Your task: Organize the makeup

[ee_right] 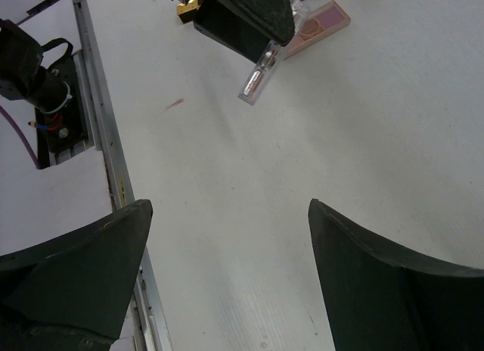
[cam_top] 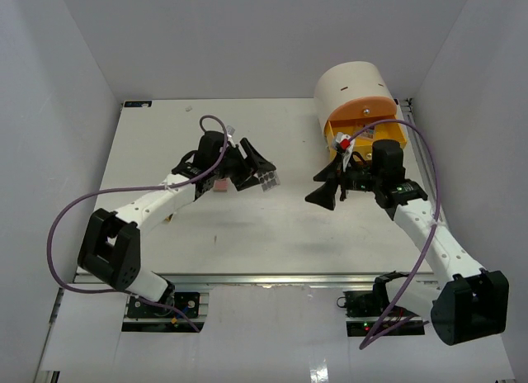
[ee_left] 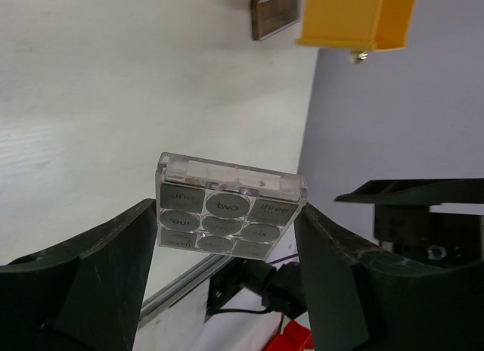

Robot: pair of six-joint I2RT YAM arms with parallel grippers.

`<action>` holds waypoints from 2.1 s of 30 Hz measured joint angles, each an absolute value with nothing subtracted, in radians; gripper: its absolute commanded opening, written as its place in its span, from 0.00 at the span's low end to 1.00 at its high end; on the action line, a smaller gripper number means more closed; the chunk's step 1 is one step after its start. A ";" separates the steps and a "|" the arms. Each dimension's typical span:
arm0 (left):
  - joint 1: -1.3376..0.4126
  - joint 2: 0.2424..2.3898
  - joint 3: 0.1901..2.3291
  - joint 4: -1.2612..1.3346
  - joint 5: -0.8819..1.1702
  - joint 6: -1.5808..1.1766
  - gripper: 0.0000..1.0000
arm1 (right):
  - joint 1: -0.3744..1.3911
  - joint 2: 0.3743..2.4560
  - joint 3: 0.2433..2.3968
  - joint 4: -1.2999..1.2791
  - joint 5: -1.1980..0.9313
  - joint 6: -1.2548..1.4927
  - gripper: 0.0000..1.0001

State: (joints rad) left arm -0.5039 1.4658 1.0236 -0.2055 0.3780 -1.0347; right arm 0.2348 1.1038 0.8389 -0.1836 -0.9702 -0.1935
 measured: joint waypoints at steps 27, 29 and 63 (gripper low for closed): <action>-0.618 1.747 1.247 0.061 0.406 -1.239 0.00 | 0.430 1.234 0.960 -0.136 -0.259 0.077 0.78; -0.621 1.747 1.246 0.063 0.409 -1.240 0.00 | 0.430 1.249 0.960 -0.127 -0.260 0.082 0.70; -0.610 1.731 1.152 0.323 0.508 -1.244 0.98 | 0.392 1.087 0.875 -0.114 -0.348 -0.086 0.08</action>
State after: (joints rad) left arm -0.6103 1.7310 1.1520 0.3234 0.5077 -1.2441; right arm 0.3921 1.0873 0.8746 -0.1140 -0.3476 -0.0863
